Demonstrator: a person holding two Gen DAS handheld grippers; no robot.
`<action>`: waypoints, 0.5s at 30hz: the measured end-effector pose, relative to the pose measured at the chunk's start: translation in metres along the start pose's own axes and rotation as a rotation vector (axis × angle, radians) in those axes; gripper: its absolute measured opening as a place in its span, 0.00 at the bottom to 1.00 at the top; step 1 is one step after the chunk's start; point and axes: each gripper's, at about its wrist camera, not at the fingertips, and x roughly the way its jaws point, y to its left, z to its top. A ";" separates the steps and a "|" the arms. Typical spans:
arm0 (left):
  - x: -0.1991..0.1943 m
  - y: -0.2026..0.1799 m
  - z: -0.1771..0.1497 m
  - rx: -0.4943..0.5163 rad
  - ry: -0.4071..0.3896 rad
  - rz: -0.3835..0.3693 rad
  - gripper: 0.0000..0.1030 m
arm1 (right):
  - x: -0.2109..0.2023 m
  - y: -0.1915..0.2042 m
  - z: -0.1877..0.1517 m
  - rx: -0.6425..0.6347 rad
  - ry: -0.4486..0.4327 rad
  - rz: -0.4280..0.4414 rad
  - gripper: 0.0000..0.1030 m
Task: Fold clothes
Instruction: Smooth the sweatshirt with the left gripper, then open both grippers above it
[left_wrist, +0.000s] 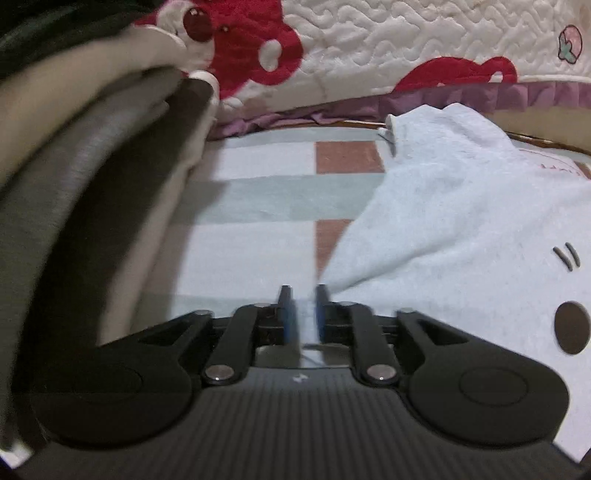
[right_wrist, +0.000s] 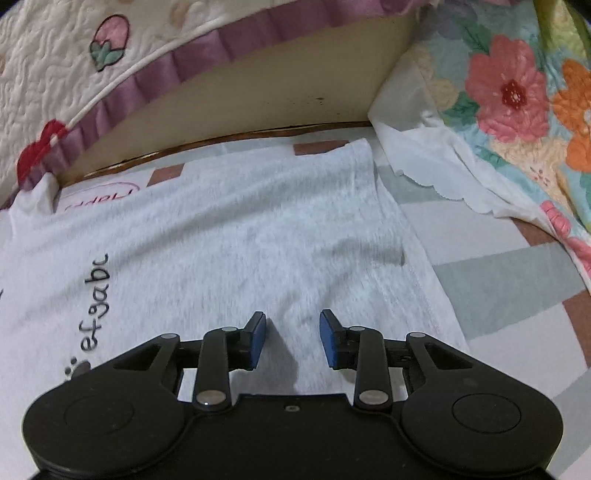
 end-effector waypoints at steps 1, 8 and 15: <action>-0.004 0.004 0.002 -0.017 0.016 -0.001 0.20 | -0.001 -0.001 -0.001 0.008 -0.001 0.002 0.36; -0.057 0.023 -0.010 -0.286 0.146 -0.225 0.35 | -0.028 0.020 -0.007 -0.006 -0.051 0.028 0.37; -0.103 -0.004 -0.057 -0.252 0.217 -0.270 0.41 | -0.080 0.119 -0.027 -0.306 -0.036 0.382 0.37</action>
